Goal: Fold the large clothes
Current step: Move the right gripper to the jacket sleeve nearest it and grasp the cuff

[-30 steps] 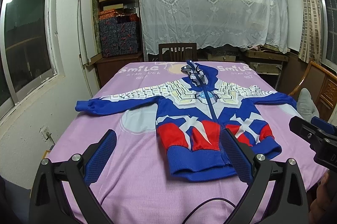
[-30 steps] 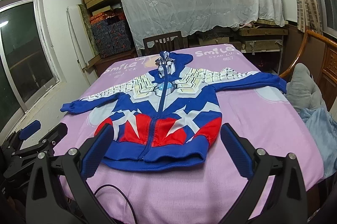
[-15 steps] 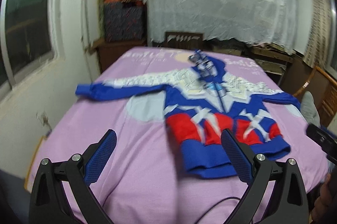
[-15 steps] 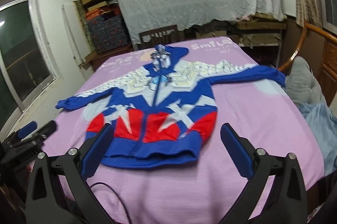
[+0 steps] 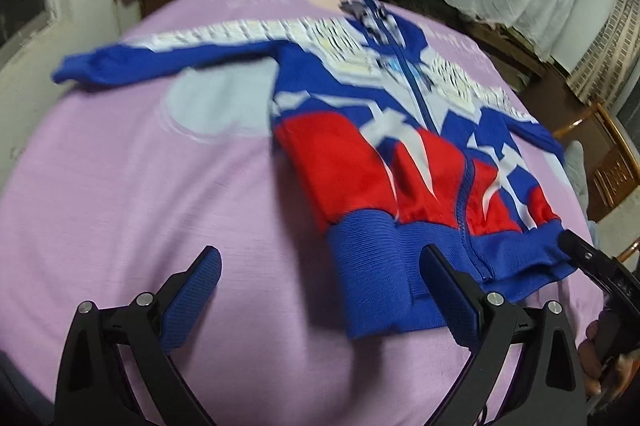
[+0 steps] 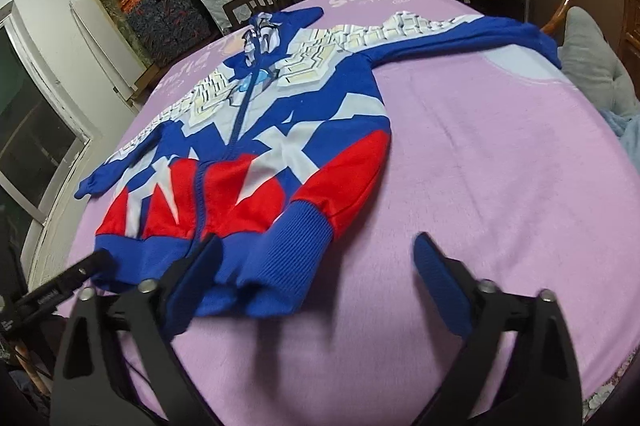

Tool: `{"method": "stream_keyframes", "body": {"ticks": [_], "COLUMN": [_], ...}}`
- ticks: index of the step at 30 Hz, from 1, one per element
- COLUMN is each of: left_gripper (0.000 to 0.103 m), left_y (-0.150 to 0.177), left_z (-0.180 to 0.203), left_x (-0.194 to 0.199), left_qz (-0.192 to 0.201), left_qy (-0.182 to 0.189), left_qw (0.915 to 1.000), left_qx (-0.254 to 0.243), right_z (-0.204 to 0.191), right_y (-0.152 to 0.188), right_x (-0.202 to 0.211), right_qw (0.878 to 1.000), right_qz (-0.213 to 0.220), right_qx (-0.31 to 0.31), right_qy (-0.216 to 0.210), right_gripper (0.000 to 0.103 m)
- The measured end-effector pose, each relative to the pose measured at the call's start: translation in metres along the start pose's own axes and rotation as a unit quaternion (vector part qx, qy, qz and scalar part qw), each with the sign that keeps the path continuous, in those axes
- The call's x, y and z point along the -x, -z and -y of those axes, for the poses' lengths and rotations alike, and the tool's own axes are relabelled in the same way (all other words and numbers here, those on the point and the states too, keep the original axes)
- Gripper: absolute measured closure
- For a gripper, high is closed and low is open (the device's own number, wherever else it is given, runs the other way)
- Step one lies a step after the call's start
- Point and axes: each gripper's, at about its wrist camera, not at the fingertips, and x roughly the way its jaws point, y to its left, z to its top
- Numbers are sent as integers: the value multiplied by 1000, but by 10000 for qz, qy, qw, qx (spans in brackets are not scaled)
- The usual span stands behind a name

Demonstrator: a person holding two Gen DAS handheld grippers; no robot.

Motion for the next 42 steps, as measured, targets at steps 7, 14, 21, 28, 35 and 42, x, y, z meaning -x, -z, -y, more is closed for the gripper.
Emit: {"method": "stream_keyframes", "body": {"ticks": [7,14,21,28,35,42], "left_gripper": [65,72,62,45,39,27], "left_y": [-5,14,16,-37,-49,-35], "left_z": [-2,0,-10,9,46,41], "left_x": [-17,-6,25,48,-32,-53], "left_qz": [-228,-179,158,815,32,-152], "left_qy": [480,294,-69,-106,122,-282], "left_qw": [9985,9990,9993,9953,9957,9934], "left_qx": [104,-293,-337,-512,-919,-1106], "right_z": [5,10,11,-34,-42,-14], "right_y": [0,21,14,-31,-28,-20], "right_x": [-10,-2,37,36,-39,-44], "right_qw": [9982,9980,9979,9943,9952,9954], "right_qz": [-296,-529,157,457,-413,-535], "right_qx": [-121,131,368,932,852,601], "right_qy": [-513,-329,511,-223,-252,-519], "right_gripper": [72,76,47,47,47,46]}}
